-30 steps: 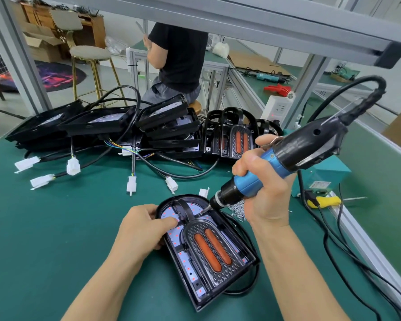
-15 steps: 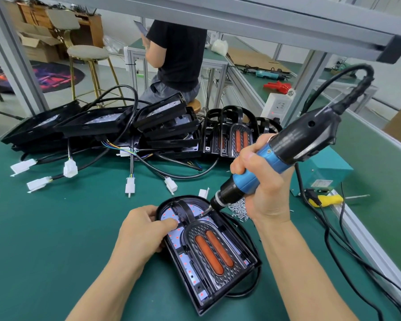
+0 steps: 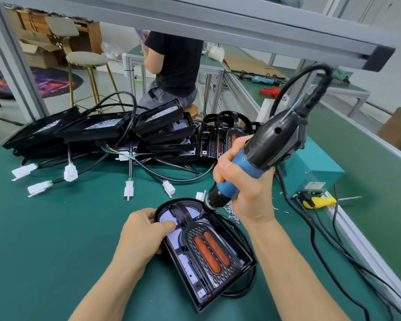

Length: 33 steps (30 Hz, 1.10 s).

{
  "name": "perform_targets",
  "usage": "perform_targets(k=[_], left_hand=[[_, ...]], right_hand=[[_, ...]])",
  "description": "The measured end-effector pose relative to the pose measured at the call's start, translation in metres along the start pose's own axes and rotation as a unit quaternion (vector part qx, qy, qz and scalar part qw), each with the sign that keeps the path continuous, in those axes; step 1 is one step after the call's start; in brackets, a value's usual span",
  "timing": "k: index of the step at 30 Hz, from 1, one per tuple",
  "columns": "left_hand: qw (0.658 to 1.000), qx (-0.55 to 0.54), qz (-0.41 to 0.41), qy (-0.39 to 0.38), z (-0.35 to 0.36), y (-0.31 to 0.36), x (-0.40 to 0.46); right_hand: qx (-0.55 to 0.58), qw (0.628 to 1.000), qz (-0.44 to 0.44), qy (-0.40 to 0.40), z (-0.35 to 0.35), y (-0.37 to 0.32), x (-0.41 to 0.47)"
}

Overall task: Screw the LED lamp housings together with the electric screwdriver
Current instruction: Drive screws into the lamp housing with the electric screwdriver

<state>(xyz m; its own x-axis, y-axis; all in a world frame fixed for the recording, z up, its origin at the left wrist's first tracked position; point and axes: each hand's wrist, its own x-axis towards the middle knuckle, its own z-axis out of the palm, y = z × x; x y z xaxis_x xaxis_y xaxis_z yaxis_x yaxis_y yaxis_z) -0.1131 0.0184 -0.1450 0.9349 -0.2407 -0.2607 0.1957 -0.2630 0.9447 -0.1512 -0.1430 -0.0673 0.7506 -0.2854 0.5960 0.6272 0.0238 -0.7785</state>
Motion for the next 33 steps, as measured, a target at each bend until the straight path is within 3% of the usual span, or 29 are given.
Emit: perform_targets(k=[11,16,22,28,33], left_hand=[[1.000,-0.010,0.000,0.012,0.002,-0.003,0.000],[1.000,-0.026,-0.004,0.010,0.002,-0.002,-0.001],[0.999,-0.034,-0.013,-0.001,0.002,-0.002,0.000],[0.999,-0.035,-0.013,0.001,0.004,-0.003,-0.002],[0.999,-0.044,-0.015,-0.002,0.004,-0.002,-0.002]], right_hand=[[-0.001,1.000,0.010,0.006,0.002,-0.002,-0.003],[0.016,0.998,0.028,0.045,0.001,-0.005,-0.002],[-0.015,0.995,0.084,0.045,-0.009,-0.008,0.002],[0.022,0.994,0.046,0.095,0.000,-0.002,-0.001],[0.000,0.998,0.028,0.049,0.002,-0.003,0.001]])
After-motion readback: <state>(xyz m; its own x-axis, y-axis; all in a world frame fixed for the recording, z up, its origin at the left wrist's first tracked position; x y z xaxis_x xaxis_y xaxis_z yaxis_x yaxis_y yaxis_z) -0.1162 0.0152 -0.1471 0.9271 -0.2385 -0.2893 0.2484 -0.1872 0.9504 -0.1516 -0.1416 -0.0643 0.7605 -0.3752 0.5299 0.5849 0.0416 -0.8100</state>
